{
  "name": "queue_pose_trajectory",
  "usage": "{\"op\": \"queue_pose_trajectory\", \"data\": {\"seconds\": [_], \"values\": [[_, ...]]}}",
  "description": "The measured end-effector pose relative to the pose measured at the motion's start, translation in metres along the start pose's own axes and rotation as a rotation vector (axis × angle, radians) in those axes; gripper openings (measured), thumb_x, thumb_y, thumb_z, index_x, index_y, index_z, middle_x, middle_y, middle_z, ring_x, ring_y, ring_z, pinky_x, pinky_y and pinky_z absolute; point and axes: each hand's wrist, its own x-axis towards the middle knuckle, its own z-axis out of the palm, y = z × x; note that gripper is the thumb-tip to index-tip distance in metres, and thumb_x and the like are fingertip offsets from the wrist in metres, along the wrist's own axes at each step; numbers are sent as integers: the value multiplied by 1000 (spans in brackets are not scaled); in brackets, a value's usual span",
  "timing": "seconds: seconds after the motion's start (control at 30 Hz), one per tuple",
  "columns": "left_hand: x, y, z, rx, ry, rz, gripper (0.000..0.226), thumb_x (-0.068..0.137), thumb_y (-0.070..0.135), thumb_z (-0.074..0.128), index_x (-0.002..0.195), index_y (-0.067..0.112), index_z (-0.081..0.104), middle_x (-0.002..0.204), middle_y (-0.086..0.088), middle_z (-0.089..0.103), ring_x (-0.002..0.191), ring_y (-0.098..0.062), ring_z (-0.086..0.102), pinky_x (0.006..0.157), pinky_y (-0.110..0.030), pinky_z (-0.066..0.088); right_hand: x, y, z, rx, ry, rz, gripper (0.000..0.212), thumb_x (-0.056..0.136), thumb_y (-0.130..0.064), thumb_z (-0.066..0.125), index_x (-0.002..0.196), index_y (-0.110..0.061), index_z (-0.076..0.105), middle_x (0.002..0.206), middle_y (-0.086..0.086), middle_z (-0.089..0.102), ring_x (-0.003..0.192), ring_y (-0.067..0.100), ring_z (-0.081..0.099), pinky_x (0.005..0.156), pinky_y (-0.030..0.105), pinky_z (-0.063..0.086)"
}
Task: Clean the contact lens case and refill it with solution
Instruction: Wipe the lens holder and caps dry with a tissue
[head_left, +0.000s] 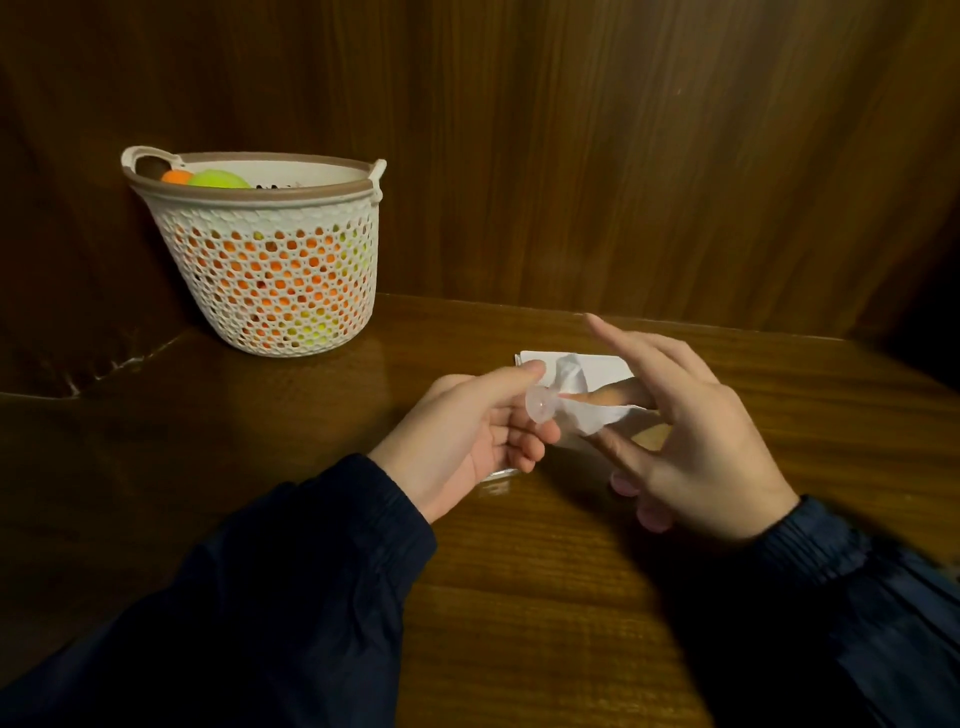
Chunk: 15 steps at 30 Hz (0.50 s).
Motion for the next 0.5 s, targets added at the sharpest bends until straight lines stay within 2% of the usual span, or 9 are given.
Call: {"op": "queue_pose_trajectory", "data": {"seconds": [0.1,0.2,0.3,0.37,0.43,0.5], "values": [[-1,-1,0,2,-83,-12,35,91,28,71,109,-2,69,82,-10,70,69,-14,62,63,-26,52,0,2,-2,48,38,-7,94,78,-1,86,156,-32,44,133,-6,62,123,13,63,102,42,57],[-3,-1,-2,28,-154,1,30,93,29,71,104,1,71,82,-7,68,71,-14,60,64,-26,51,0,1,-4,104,59,-29,87,79,-1,85,153,-28,47,124,-11,66,115,11,69,98,44,60],[-3,-1,1,68,-127,-13,52,92,43,68,112,-4,65,76,-6,65,65,-14,57,59,-25,49,-1,-3,-6,125,39,-40,82,81,-5,83,151,-29,47,117,-12,70,111,8,70,92,41,62],[-1,-1,2,95,-94,-24,60,93,50,63,117,-4,62,71,-7,65,60,-14,56,54,-24,47,-1,-5,-7,156,18,-35,81,81,-2,83,149,-31,49,115,-9,73,106,5,71,82,30,63],[0,-3,2,146,-62,-29,60,96,56,57,107,-3,63,67,-7,64,56,-14,55,51,-24,45,-3,-6,-6,206,-6,-40,80,81,4,82,147,-30,51,110,-11,73,96,-1,72,70,14,58],[1,-5,4,218,-27,-35,63,99,60,51,98,-1,69,64,-7,65,55,-14,55,50,-23,45,-5,-7,-3,262,-30,-20,80,81,7,81,144,-33,52,102,-17,74,88,-3,71,66,5,52]]}}
